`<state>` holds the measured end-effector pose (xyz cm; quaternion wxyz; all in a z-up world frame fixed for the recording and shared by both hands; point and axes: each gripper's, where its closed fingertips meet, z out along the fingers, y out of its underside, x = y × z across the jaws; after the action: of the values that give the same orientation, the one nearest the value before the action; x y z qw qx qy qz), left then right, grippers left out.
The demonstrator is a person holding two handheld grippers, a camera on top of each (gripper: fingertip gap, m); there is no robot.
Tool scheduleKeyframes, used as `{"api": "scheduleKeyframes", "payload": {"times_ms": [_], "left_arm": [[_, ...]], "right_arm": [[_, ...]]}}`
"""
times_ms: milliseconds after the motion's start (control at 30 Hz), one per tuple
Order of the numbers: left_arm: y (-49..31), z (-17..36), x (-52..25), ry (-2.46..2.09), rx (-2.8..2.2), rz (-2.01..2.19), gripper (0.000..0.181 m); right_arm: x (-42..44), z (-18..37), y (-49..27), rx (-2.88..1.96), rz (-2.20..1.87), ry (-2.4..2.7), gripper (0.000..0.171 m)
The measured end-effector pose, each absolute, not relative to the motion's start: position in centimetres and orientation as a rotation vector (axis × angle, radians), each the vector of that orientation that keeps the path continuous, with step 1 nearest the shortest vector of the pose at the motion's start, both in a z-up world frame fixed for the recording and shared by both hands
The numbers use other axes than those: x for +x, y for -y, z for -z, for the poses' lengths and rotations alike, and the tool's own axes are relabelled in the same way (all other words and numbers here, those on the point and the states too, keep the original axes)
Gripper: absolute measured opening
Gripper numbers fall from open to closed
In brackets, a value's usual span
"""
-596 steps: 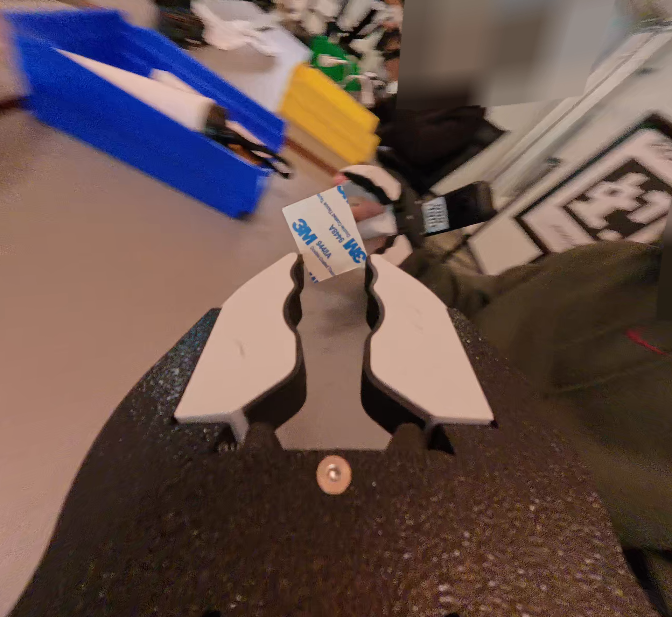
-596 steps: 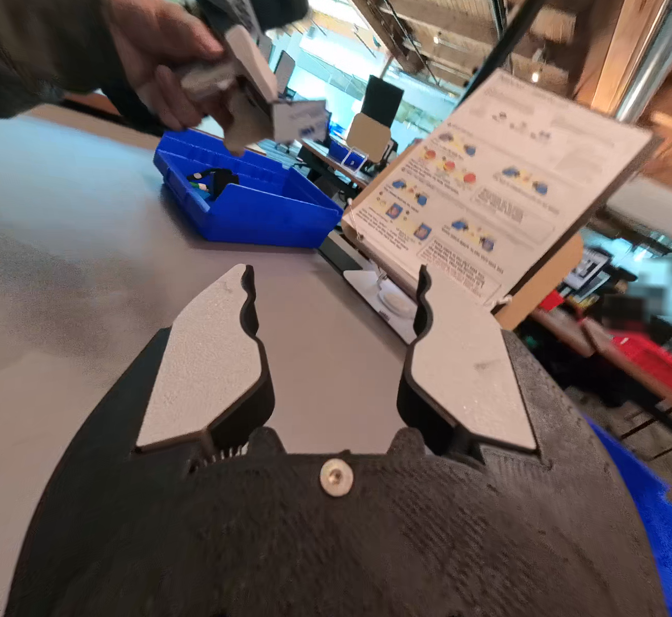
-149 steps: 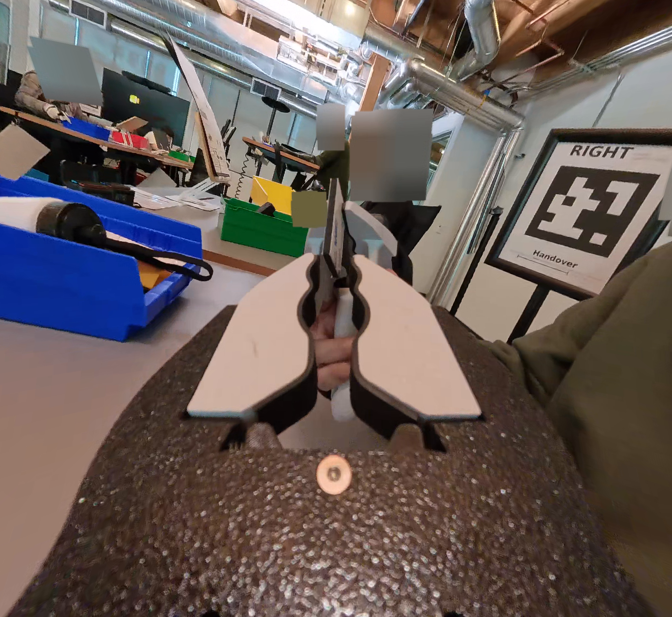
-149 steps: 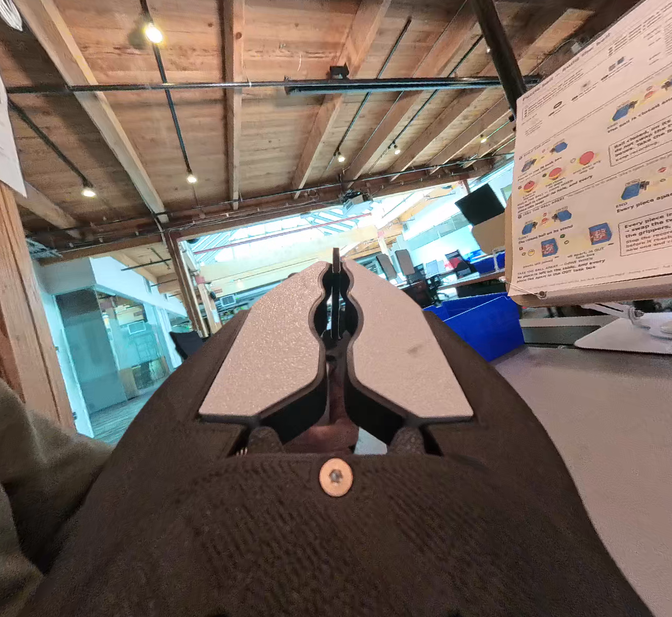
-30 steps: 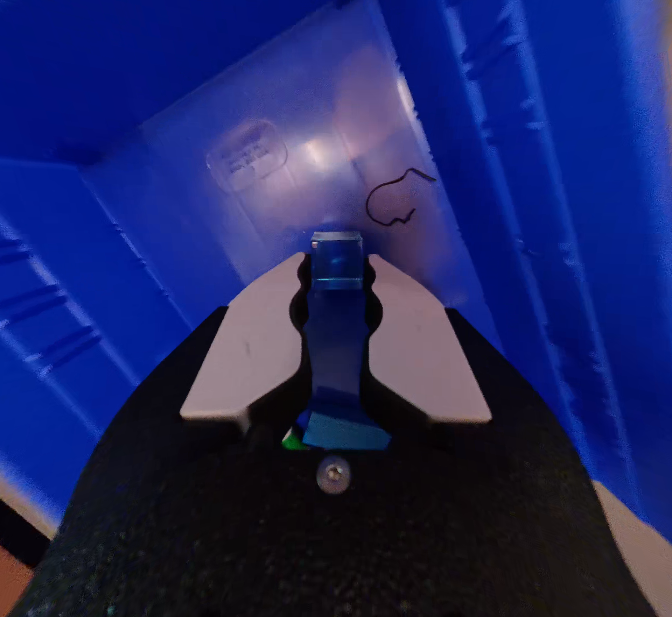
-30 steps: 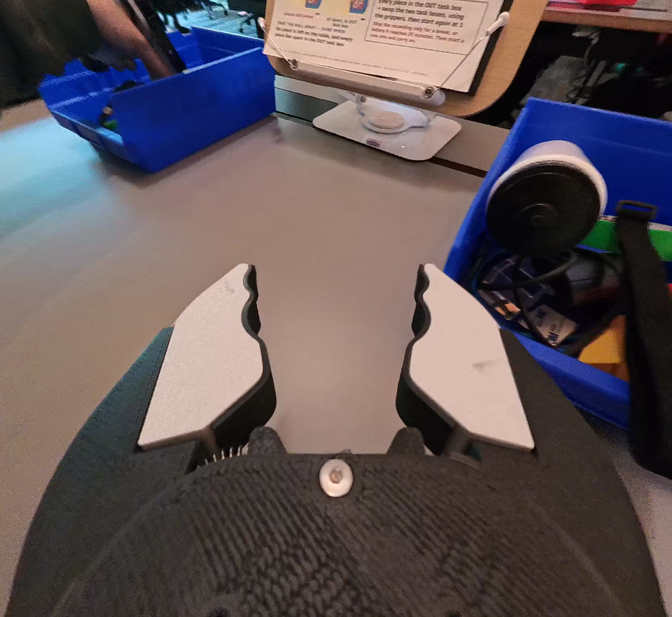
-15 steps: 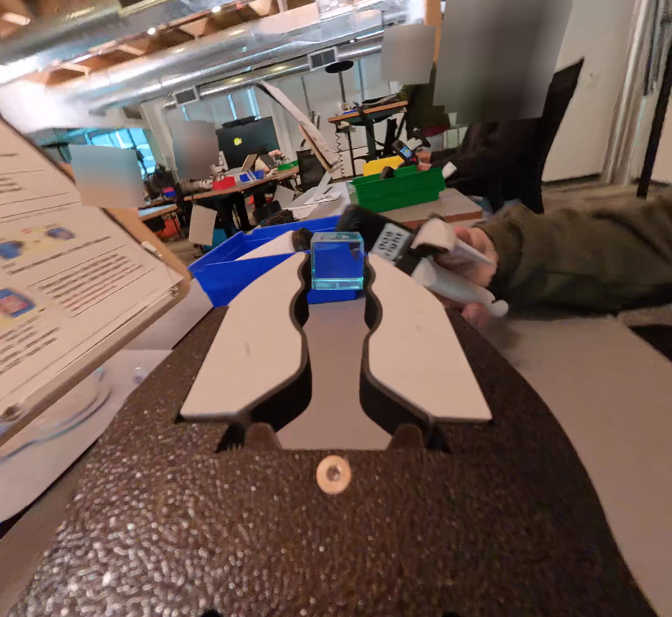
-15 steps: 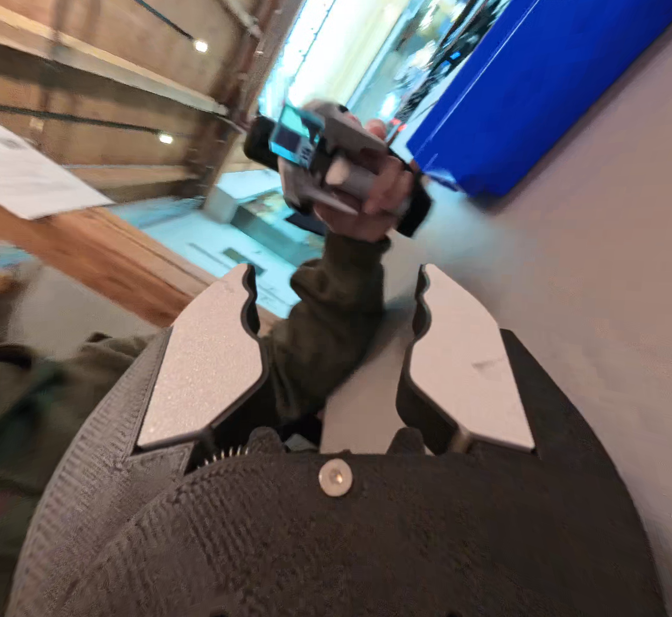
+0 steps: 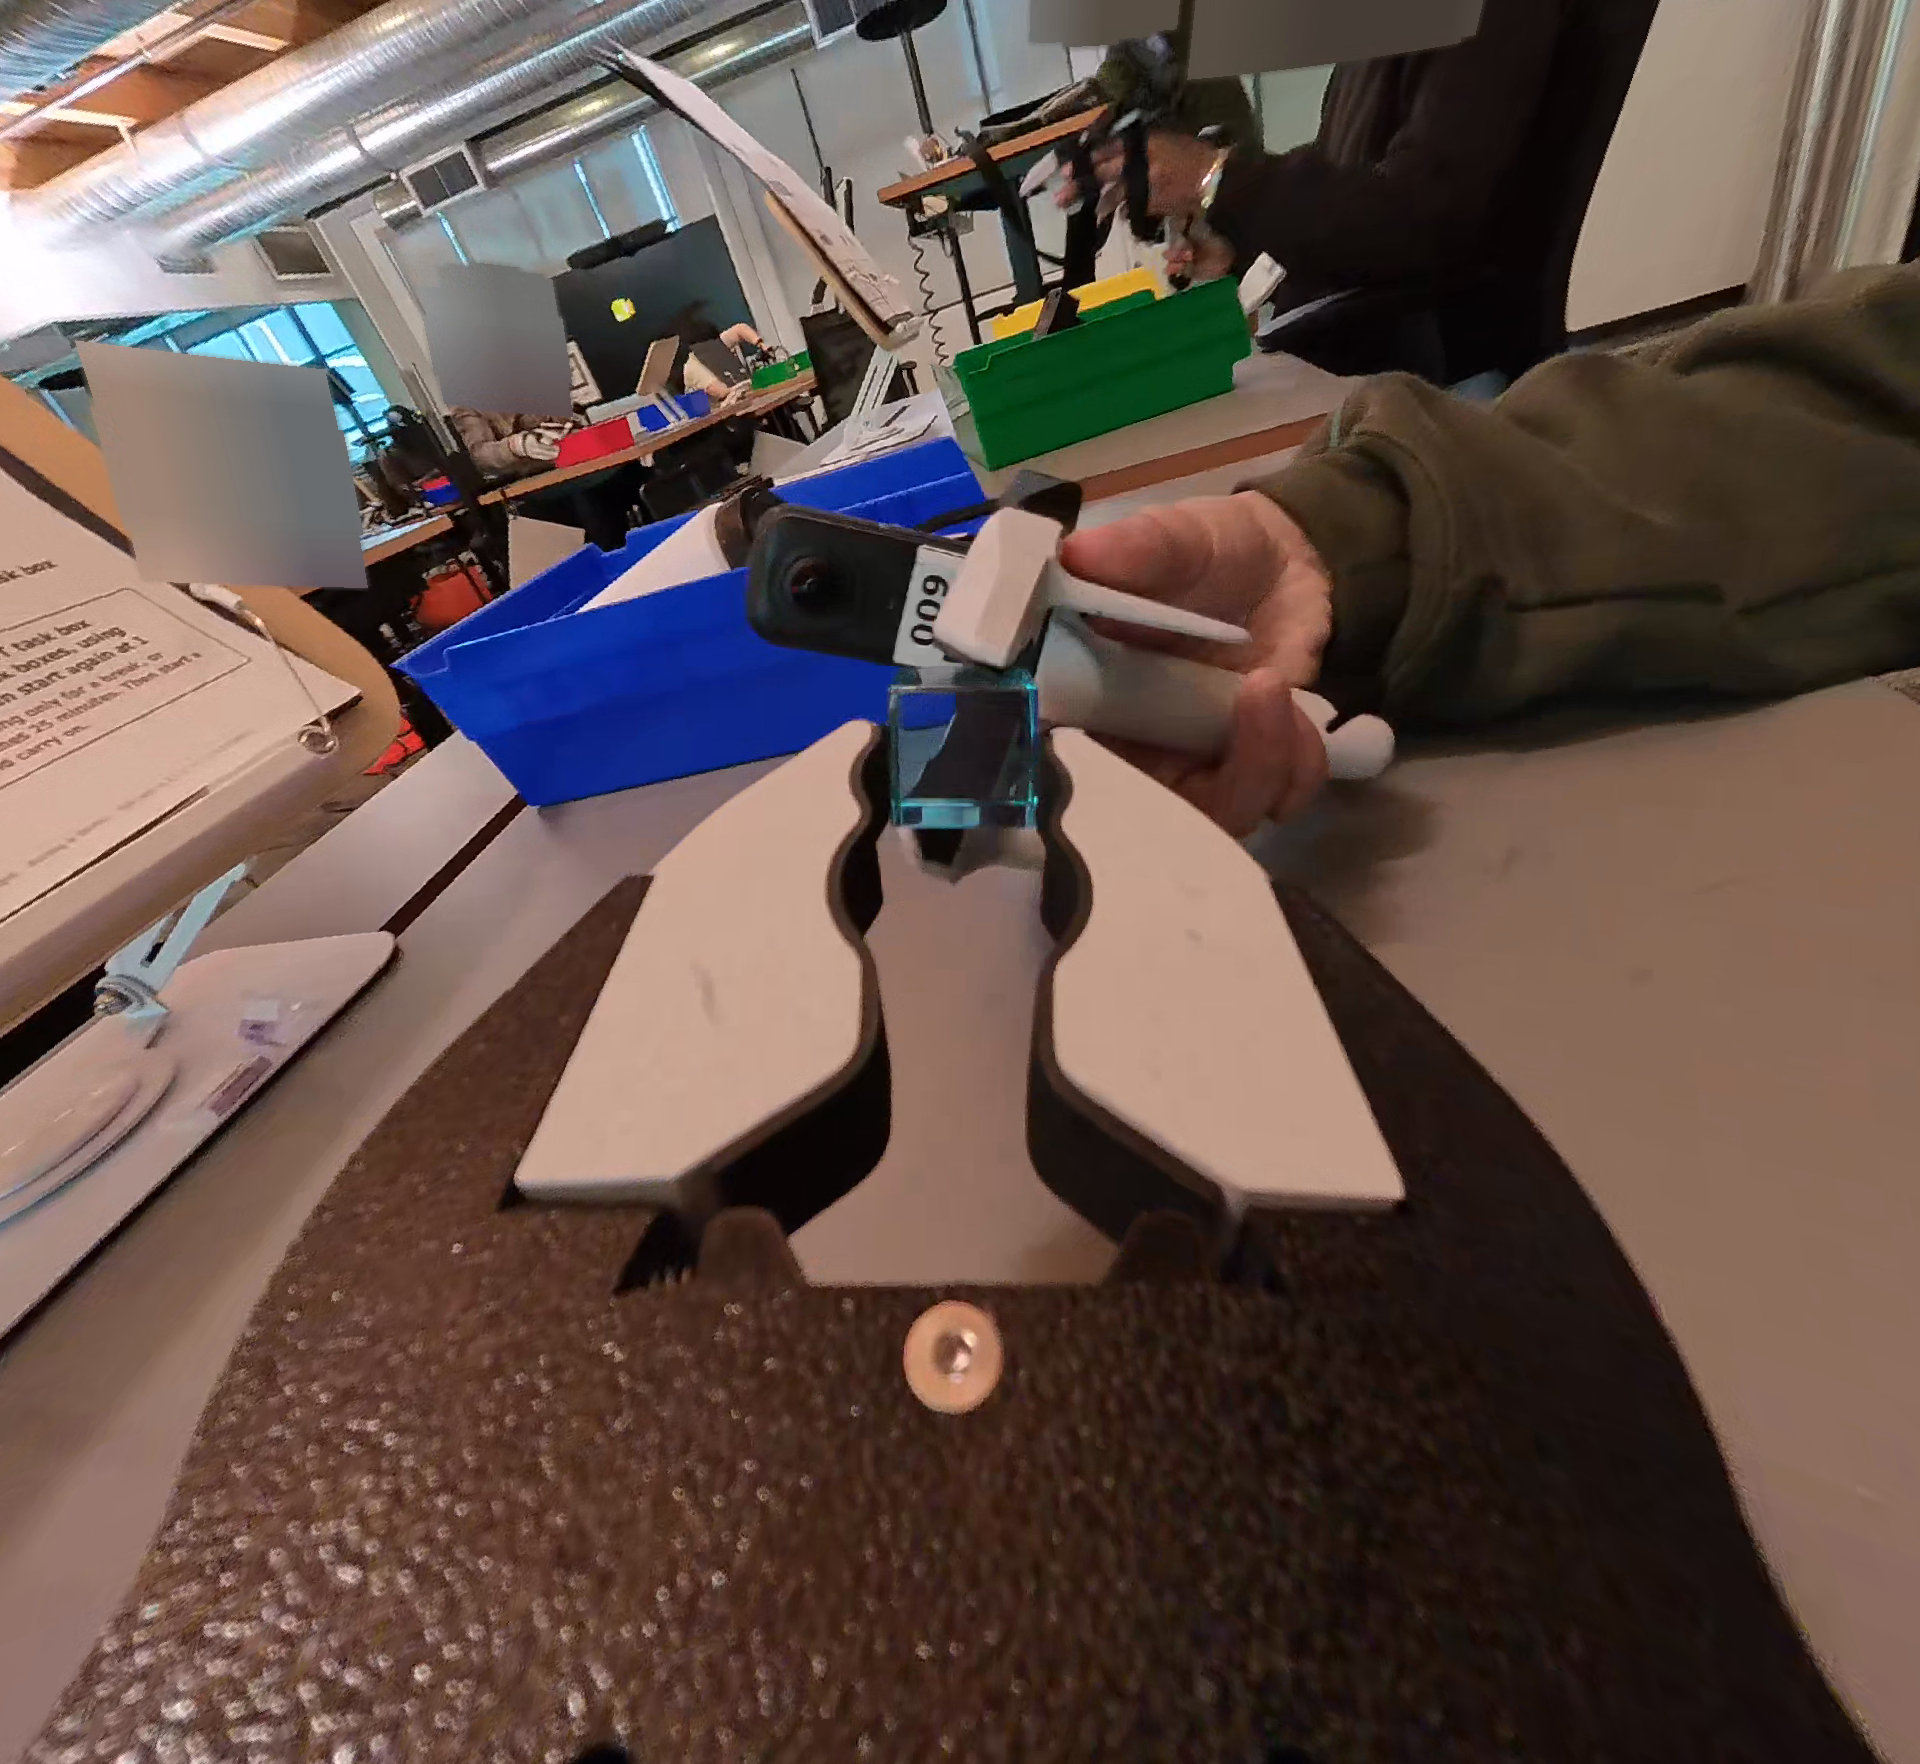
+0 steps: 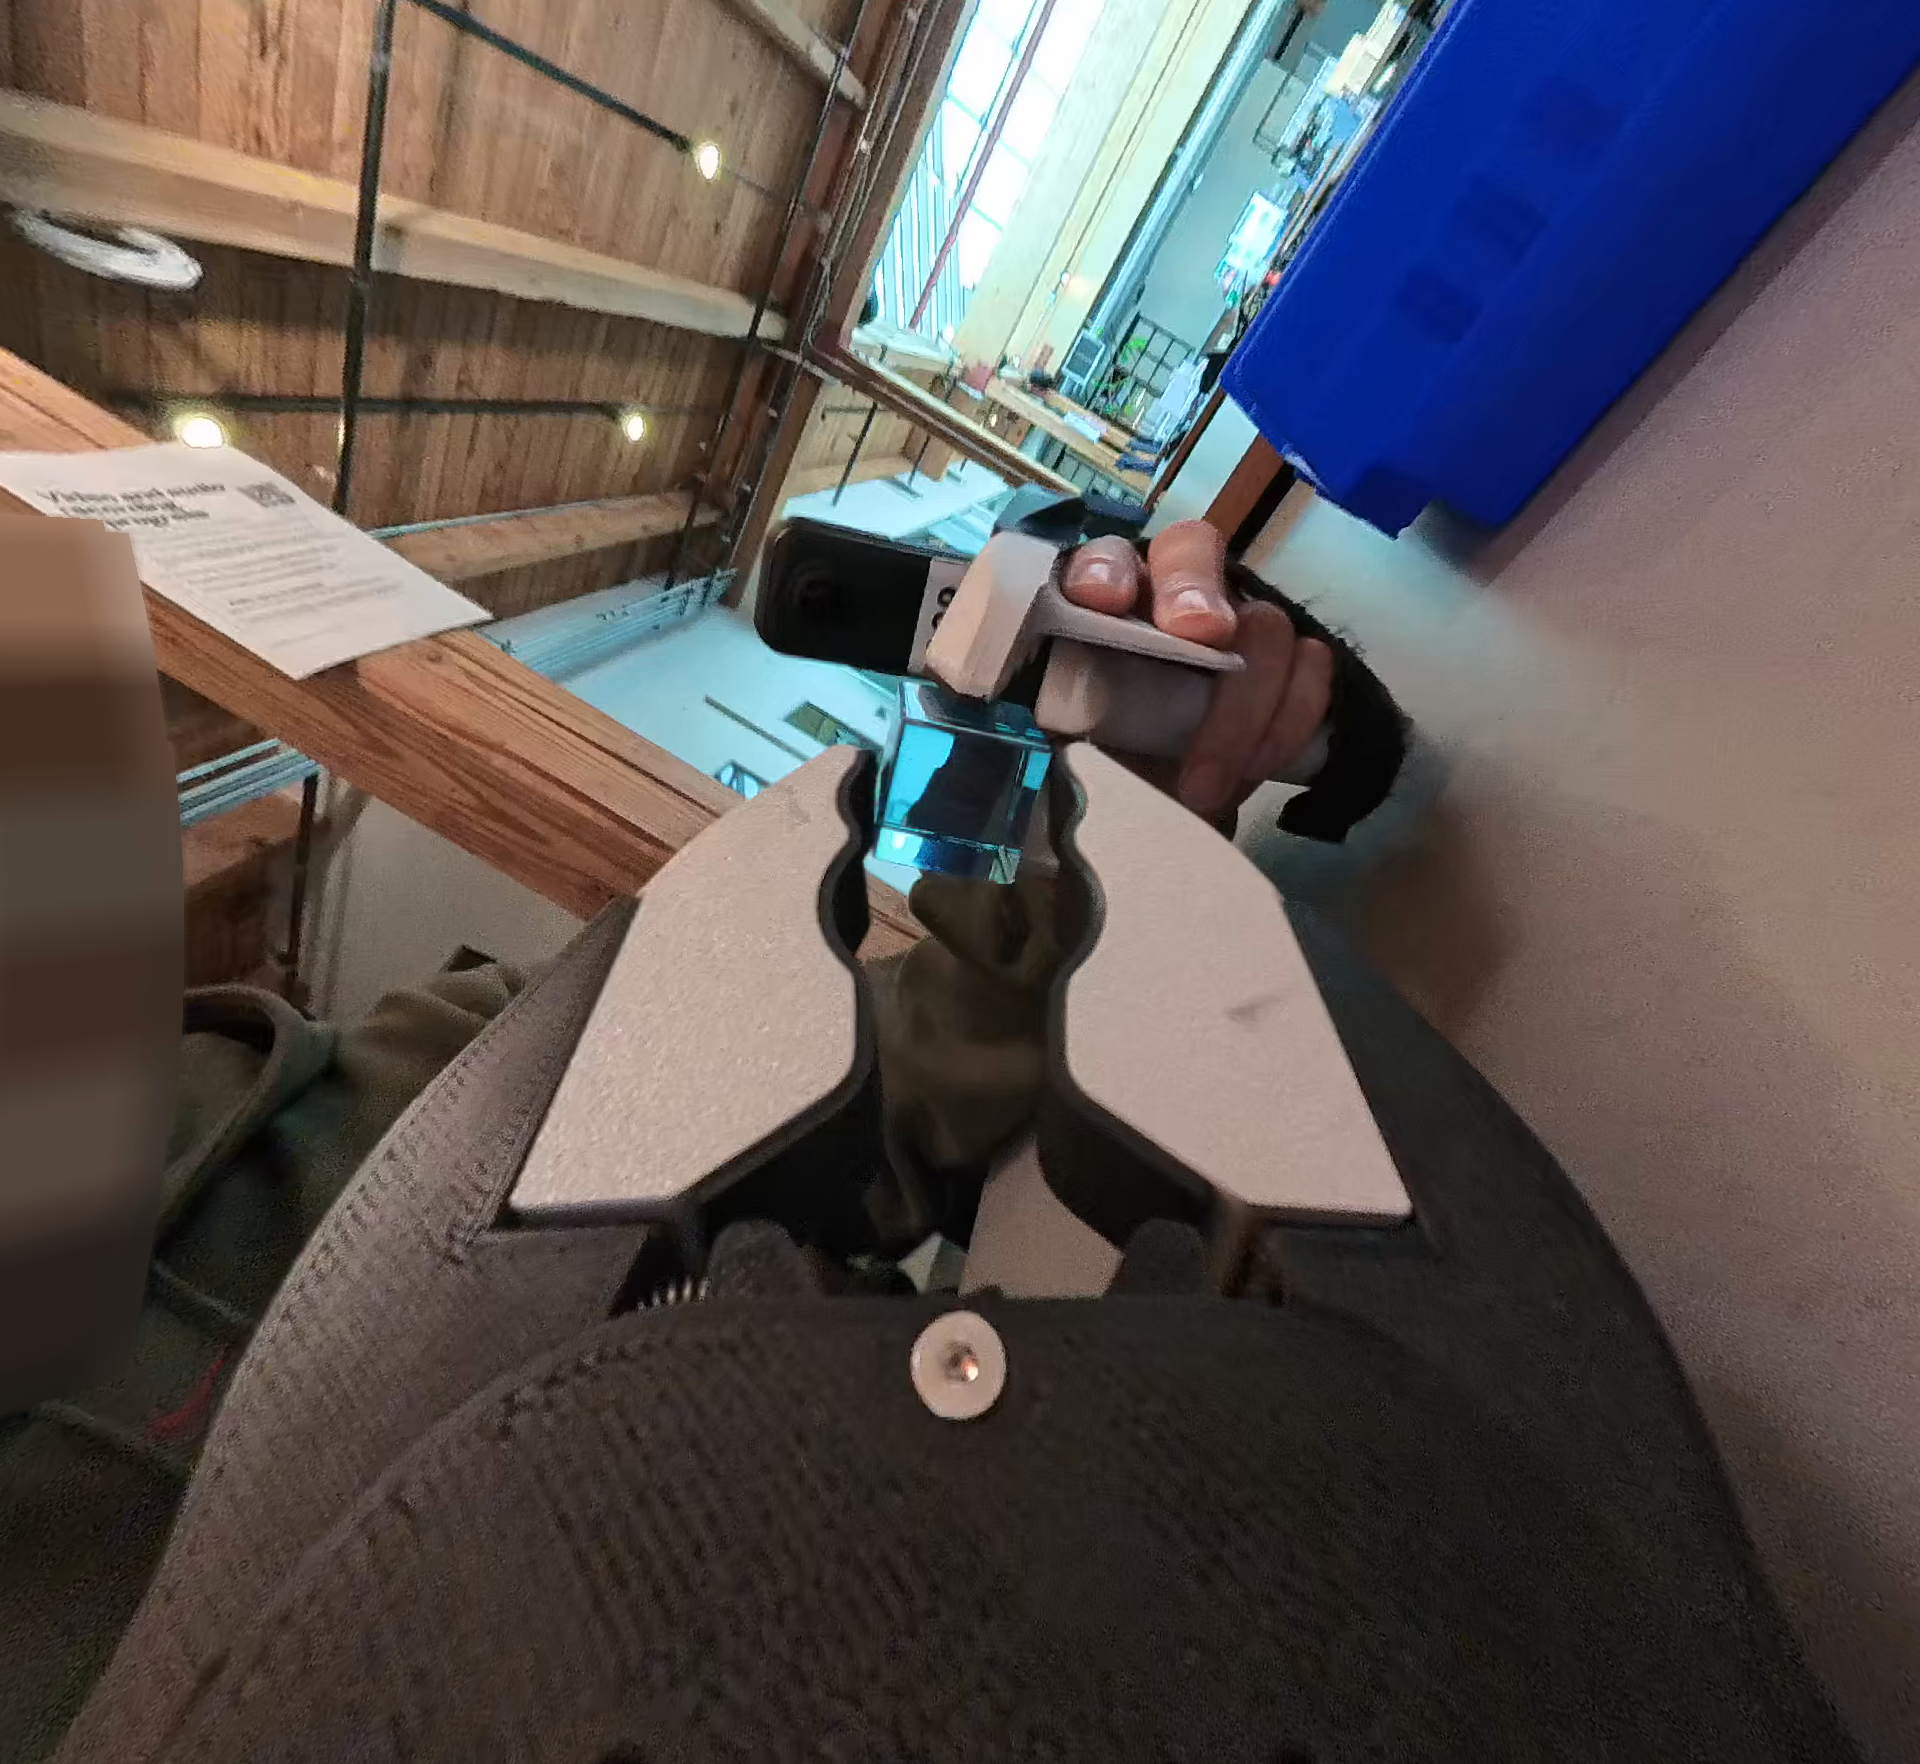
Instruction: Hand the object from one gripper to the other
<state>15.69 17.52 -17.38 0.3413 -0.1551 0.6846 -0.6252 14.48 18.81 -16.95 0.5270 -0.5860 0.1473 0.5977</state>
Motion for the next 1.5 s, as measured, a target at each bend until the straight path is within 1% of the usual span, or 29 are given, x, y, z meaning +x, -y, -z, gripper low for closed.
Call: {"api": "scheduleKeyframes", "payload": {"times_ms": [133,233,333,467,533,667,733,800,833,933,1033,1100,1200,1467,1500], "left_arm": [[-17.9,17.8,16.1,-1.775,-0.455,1.607,0.026],[-18.3,17.9,16.5,-1.770,-0.565,1.623,0.030],[-19.0,17.3,17.0,-1.715,-0.763,1.729,0.040],[-19.9,18.2,18.6,-1.699,-1.202,1.812,0.054],[-19.8,18.9,19.1,-1.692,-1.349,1.825,0.054],[-18.3,20.2,19.0,-1.784,-1.407,1.819,0.054],[-18.1,20.8,19.1,-1.810,-1.414,1.768,0.050],[-18.0,20.8,19.0,-1.818,-1.386,1.752,0.039],[-18.1,20.9,19.0,-1.817,-1.395,1.746,0.037],[-18.3,21.1,19.0,-1.825,-1.381,1.725,0.026],[-18.3,21.1,18.8,-1.846,-1.333,1.713,0.026],[-18.3,21.0,18.7,-1.849,-1.304,1.727,0.026],[-18.3,20.6,18.5,-1.827,-1.291,1.837,0.026],[-18.5,18.2,17.0,-1.762,-1.175,2.151,0.025],[-18.4,17.9,16.8,-1.752,-1.157,2.195,0.026]], "right_arm": [[15.0,17.2,-19.1,-1.345,-1.411,-0.353,0.029],[15.7,17.0,-19.2,-1.378,-1.238,-0.281,0.028],[17.6,16.9,-19.0,-1.482,-0.800,-0.166,0.028],[19.8,17.5,-18.2,-1.626,-0.067,0.076,0.028],[20.3,18.3,-18.1,-1.693,0.287,0.239,0.028],[20.7,20.3,-18.6,-1.774,0.877,0.569,0.028],[20.4,20.6,-19.1,-1.763,1.014,0.669,0.027],[20.2,20.5,-19.4,-1.740,1.099,0.721,0.028],[20.1,20.5,-19.5,-1.738,1.127,0.742,0.028],[19.8,20.2,-19.5,-1.707,1.183,0.786,0.028],[19.6,20.3,-19.5,-1.708,1.161,0.772,0.027],[19.4,20.3,-19.5,-1.709,1.077,0.714,0.027],[18.8,19.8,-19.5,-1.692,0.823,0.569,0.028],[17.9,16.5,-17.4,-1.524,-0.137,0.139,0.052],[17.6,16.3,-17.2,-1.510,-0.222,0.122,0.053]]}}
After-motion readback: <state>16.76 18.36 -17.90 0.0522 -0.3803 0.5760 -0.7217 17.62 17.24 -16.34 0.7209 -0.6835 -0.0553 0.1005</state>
